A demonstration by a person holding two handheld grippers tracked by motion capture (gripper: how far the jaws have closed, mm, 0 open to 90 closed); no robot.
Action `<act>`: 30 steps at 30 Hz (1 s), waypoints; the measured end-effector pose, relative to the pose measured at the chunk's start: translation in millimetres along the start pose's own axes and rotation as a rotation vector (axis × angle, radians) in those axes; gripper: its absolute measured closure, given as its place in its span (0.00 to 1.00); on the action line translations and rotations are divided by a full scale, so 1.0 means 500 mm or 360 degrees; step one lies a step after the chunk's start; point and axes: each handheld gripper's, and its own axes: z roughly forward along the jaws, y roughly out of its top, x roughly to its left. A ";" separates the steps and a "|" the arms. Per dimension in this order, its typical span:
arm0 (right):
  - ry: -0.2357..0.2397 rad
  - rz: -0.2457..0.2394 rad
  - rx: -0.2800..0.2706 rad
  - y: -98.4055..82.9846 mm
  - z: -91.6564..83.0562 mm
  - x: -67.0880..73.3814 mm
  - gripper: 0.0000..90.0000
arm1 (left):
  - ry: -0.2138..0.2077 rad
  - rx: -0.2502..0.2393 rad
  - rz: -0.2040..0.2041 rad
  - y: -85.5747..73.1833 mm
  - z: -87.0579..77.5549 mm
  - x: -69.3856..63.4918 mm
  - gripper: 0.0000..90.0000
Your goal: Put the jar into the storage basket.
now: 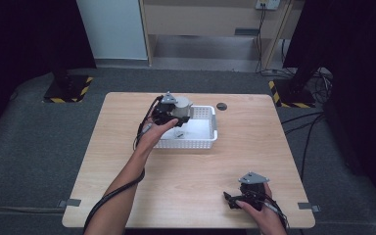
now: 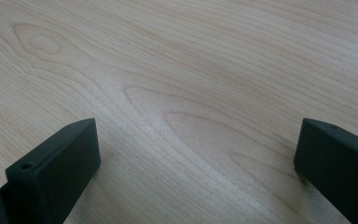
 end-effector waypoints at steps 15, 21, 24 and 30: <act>0.0000 0.0002 0.0000 0.000 0.000 0.000 0.00 | -0.0009 0.0044 -0.0020 -0.010 0.015 0.000 0.33; 0.0001 0.0002 0.0001 0.000 0.000 0.000 0.00 | -0.0007 0.0054 -0.0015 -0.009 0.017 -0.001 0.33; 0.0000 0.0002 0.0001 0.000 0.000 0.000 0.00 | -0.0007 0.0085 -0.0018 -0.005 0.019 -0.002 0.33; 0.0001 0.0002 0.0002 0.000 0.000 0.000 0.00 | 0.0004 0.0098 -0.0002 -0.003 0.019 -0.007 0.33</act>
